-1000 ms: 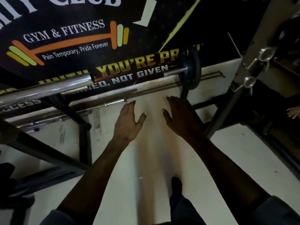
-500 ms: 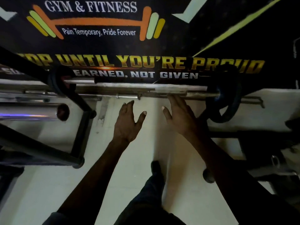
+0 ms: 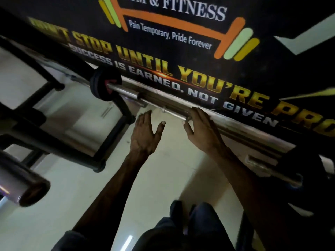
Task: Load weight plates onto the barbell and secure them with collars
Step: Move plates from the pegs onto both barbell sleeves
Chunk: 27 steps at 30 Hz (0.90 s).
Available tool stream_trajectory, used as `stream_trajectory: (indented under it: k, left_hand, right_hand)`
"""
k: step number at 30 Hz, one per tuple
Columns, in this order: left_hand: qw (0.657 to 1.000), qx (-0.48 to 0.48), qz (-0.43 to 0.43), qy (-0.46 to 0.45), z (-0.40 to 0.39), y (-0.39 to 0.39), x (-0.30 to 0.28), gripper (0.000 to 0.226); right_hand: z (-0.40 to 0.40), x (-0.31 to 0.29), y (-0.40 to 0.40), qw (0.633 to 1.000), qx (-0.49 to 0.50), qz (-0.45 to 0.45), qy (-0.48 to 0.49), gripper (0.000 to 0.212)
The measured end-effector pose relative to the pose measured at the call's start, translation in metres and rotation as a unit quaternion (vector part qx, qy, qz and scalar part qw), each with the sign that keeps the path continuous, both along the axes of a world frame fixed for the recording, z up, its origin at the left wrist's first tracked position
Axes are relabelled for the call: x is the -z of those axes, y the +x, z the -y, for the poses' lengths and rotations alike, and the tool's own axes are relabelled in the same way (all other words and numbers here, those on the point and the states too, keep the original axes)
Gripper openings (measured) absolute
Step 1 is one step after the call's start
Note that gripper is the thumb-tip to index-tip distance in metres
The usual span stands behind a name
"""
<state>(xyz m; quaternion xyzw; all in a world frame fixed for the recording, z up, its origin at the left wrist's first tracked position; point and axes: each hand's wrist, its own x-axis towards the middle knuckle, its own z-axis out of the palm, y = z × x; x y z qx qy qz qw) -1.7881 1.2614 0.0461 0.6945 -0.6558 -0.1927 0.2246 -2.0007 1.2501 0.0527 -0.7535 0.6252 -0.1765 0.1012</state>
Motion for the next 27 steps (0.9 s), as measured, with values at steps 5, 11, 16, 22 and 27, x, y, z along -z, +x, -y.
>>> stream_trajectory:
  k: [5,11,16,22,27]
  left_hand:
    - [0.998,-0.066,0.007,0.012,0.057,0.003,0.002,0.067]
    - [0.984,-0.178,-0.020,-0.009,0.121,-0.001,0.004,0.057]
    - [0.966,-0.252,-0.049,0.027,0.164,0.001,0.003,0.075]
    - [0.951,-0.304,-0.057,0.024,0.218,0.035,0.019,0.075]
    - [0.935,-0.344,-0.088,0.016,0.259,0.082,0.054,0.072]
  right_hand:
    - [0.090,0.014,0.005,0.996,-0.074,0.002,-0.044,0.051]
    - [0.209,0.027,0.020,0.980,-0.190,0.043,-0.043,0.056]
    - [0.272,0.026,0.032,0.964,-0.254,0.031,-0.076,0.056]
    - [0.344,0.036,0.074,0.937,-0.346,0.050,0.012,0.048]
    - [0.392,0.063,0.136,0.933,-0.359,0.034,0.011,0.049]
